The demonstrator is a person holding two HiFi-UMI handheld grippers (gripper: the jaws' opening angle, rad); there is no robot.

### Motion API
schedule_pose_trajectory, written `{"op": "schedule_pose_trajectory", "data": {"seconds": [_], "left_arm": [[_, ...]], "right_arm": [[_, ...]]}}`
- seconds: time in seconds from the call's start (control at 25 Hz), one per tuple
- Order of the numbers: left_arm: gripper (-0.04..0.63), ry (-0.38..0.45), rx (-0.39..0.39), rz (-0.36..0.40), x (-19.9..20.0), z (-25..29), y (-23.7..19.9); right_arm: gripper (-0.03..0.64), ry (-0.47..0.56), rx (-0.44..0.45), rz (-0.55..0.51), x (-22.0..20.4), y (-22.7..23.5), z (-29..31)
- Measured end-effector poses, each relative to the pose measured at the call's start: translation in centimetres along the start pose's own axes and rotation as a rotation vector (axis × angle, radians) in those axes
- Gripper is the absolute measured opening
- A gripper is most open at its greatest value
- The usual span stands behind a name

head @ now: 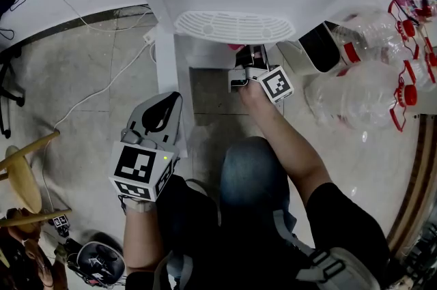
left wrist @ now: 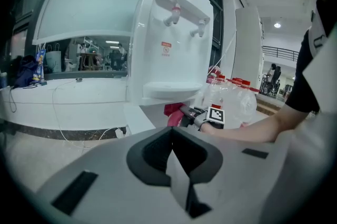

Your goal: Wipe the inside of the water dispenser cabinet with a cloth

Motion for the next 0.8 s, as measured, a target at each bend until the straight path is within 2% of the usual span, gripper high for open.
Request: {"op": "schedule_pose_trajectory", "data": {"seconds": [0.12, 0.44, 0.8], "left_arm": [[0.008, 0.000, -0.004, 0.004, 0.0, 0.0, 0.1], [0.008, 0.004, -0.001, -0.003, 0.0, -0.1, -0.2], [0.007, 0.006, 0.010, 0.001, 0.0, -0.2, -0.4]], "right_arm": [[0.046, -0.012, 0.026, -0.043, 0.1, -0.9, 0.1], [0.046, -0.041, 0.096, -0.055, -1.2, -2.6, 0.6], [0.046, -0.137, 0.181, -0.071, -5.1, -4.2, 1.5]]}}
Point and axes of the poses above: the fingertips, and each gripper's own axes: z forward along the fingers, y to its right, x out of its top, the point moved 2 cm from there along -z, backward along the fingers, and after that the axes turned 4 degrees about y, right-handed, at the moved point
